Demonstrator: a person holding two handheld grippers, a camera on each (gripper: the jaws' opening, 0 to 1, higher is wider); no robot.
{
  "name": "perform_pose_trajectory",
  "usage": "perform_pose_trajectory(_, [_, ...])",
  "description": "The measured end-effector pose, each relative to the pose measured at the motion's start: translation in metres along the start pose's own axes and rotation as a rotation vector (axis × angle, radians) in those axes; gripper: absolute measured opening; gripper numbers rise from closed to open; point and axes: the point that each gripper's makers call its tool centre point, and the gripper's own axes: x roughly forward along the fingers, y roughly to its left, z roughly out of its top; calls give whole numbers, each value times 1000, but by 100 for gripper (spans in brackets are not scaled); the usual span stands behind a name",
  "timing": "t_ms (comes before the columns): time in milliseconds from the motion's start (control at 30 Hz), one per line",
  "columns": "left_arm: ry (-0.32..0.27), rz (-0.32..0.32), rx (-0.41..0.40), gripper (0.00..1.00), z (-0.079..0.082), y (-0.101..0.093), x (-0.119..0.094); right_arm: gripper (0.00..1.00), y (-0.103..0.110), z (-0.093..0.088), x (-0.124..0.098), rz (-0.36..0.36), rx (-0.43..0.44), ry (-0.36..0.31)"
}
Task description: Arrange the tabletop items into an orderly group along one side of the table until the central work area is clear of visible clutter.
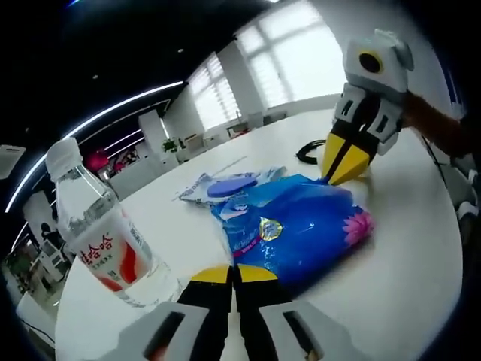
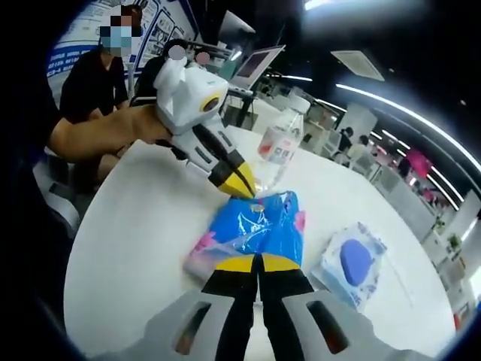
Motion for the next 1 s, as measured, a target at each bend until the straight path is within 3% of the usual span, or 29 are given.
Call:
perform_pose_trajectory(500, [-73,19,-1,0,26,14,-12,0,-11,21,-13,-33,-15,-31])
perform_pose_trajectory(1000, [-92,25,56,1,56,23,-25,0,-27,47,-31,-75,-39,-65])
